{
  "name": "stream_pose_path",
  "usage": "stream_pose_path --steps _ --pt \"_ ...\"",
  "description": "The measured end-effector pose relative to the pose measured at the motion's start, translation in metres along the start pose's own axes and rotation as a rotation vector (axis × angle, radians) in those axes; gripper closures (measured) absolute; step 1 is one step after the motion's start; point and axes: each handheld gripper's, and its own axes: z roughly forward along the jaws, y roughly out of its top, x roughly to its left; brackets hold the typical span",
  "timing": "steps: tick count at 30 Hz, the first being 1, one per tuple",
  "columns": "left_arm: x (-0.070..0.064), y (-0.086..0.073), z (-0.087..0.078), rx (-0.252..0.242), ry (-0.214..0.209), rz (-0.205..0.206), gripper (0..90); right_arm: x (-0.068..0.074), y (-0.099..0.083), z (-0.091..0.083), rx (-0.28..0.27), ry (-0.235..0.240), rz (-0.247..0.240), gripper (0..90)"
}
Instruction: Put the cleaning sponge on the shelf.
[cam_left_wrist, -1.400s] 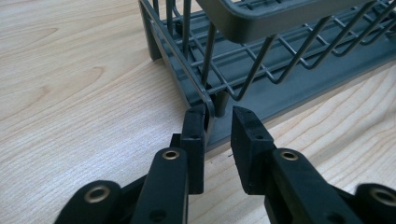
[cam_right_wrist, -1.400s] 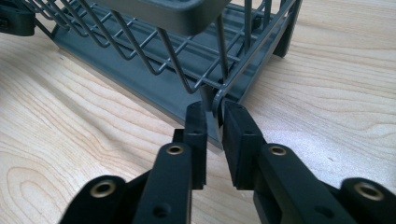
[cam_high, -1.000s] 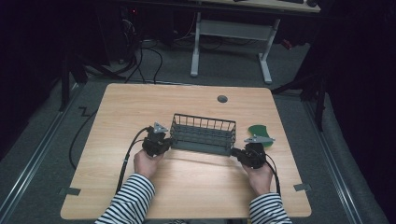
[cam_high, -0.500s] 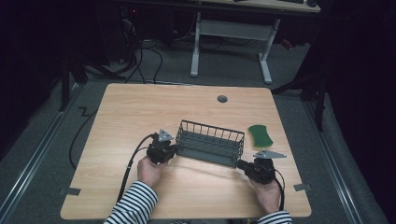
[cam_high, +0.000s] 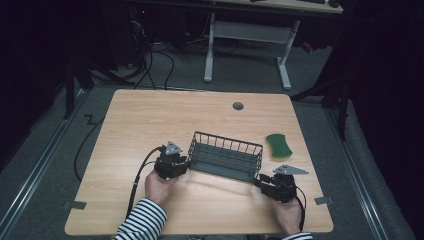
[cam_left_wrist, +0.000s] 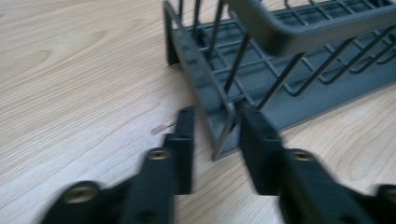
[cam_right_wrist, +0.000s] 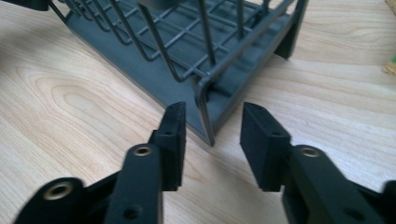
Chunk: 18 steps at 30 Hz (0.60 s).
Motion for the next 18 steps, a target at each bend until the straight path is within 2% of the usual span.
stream_pose_path --steps 2,5,9,11,13,16,17,18 --pt "0.002 -0.004 -0.004 -0.001 0.011 0.0 53.4 -0.001 -0.002 -0.002 -0.004 -0.013 -0.007 52.1" --pt "0.006 -0.01 -0.01 0.003 0.019 0.002 42.9 -0.003 -0.004 -0.007 -0.008 -0.026 -0.014 47.0" --pt "0.015 -0.021 -0.018 0.004 -0.004 -0.019 36.8 -0.008 -0.009 -0.015 -0.034 -0.038 -0.016 42.5" --pt "0.022 -0.028 -0.022 0.003 0.005 -0.035 34.6 -0.012 -0.012 -0.018 -0.053 -0.044 -0.018 42.3" --pt "0.03 -0.035 -0.024 0.007 0.032 -0.054 33.2 -0.016 -0.014 -0.021 -0.065 -0.051 -0.009 41.6" --pt "0.038 -0.044 -0.026 0.033 0.121 -0.046 31.0 -0.023 -0.014 -0.024 -0.088 -0.069 0.02 40.3" --pt "0.039 -0.046 -0.026 0.039 0.146 -0.039 31.0 -0.029 -0.013 -0.025 -0.109 -0.115 0.029 39.1" --pt "0.041 -0.048 -0.027 0.042 0.168 -0.038 31.0 -0.029 -0.013 -0.025 -0.109 -0.115 0.029 39.1"
